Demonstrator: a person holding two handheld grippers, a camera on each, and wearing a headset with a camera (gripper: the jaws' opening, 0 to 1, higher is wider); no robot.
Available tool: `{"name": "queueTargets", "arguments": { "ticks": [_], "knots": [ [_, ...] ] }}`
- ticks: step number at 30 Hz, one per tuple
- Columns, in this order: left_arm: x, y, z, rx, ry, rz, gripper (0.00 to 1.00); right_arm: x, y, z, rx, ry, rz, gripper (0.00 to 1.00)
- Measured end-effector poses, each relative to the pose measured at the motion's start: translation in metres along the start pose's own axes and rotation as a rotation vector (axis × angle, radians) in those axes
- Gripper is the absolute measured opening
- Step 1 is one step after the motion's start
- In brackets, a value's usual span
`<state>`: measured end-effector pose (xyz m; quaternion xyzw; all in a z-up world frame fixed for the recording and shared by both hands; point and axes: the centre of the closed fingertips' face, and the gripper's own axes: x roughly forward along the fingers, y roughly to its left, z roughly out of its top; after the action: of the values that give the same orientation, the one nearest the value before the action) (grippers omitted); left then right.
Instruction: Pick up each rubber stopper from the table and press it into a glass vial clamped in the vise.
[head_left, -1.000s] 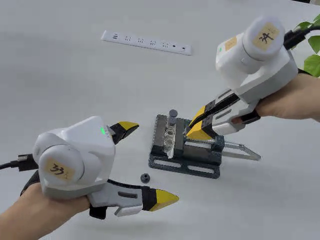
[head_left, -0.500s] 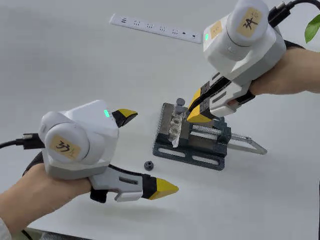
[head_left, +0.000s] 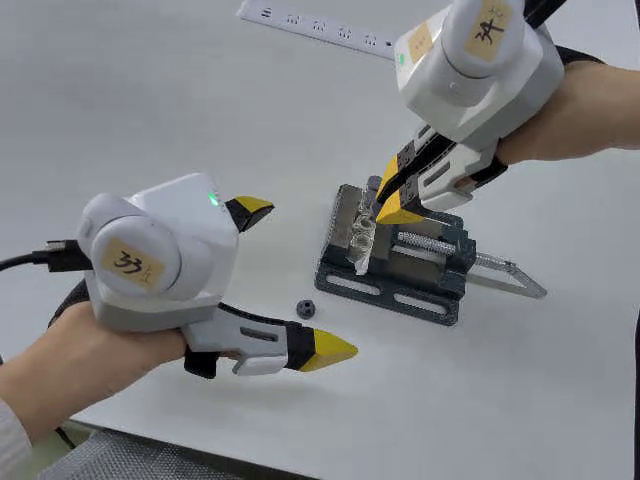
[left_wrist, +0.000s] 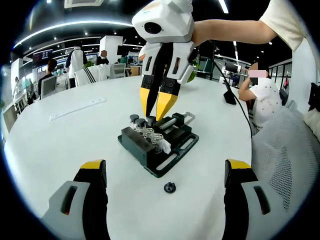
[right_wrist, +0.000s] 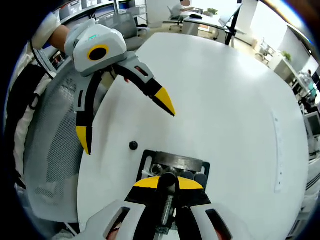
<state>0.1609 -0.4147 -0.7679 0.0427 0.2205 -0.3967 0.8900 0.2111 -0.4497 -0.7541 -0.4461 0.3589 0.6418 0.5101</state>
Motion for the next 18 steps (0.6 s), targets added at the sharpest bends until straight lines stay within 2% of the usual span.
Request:
{"name": "queueTargets", "arguments": {
  "ticks": [8,18],
  "knots": [
    [-0.001,0.001,0.0,-0.008,-0.002,0.008,0.98,0.003,-0.003,0.003,0.017,0.013,-0.01,0.06],
    [-0.004,0.0,-0.004,-0.018,-0.002,0.008,0.96,0.01,-0.007,0.0,0.014,0.059,-0.017,0.05]
  ]
}}
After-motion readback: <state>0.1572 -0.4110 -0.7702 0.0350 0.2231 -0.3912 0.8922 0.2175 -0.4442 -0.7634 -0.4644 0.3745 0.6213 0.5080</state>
